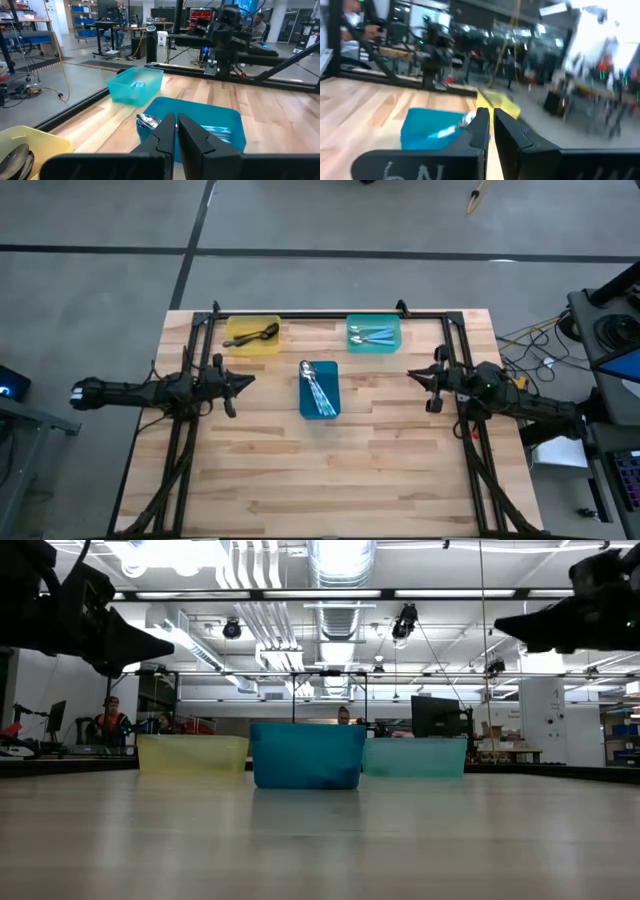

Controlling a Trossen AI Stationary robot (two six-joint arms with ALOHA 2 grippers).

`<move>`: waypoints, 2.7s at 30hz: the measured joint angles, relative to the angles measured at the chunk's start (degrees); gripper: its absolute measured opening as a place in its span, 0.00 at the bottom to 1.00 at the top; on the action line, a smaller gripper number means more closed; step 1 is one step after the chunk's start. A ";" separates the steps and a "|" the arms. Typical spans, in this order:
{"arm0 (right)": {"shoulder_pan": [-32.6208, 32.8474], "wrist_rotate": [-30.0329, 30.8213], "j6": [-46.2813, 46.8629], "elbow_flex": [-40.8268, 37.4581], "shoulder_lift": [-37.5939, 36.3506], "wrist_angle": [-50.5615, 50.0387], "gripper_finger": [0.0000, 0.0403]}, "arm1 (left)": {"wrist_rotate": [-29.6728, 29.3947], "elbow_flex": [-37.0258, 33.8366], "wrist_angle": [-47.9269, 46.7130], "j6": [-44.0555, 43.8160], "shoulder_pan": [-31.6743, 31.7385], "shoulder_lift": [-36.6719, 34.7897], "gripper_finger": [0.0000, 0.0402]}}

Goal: Sort silverware by color (type)
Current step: Return to Home Position

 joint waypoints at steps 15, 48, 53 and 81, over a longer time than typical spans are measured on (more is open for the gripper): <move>12.11 -1.33 -9.25 -0.02 -0.08 -4.07 0.04 | 0.00 0.00 0.11 0.00 0.00 0.66 0.00; 12.22 -1.44 -6.26 -0.04 0.77 -4.07 0.04 | 0.02 0.00 0.04 0.00 0.00 0.74 0.00; 12.22 -1.44 -6.27 -0.04 0.77 -4.07 0.04 | 0.02 0.00 0.04 0.00 0.00 0.74 0.00; 12.22 -1.46 -6.27 -0.04 0.79 -4.09 0.04 | 0.02 0.00 0.04 0.00 0.00 0.74 0.00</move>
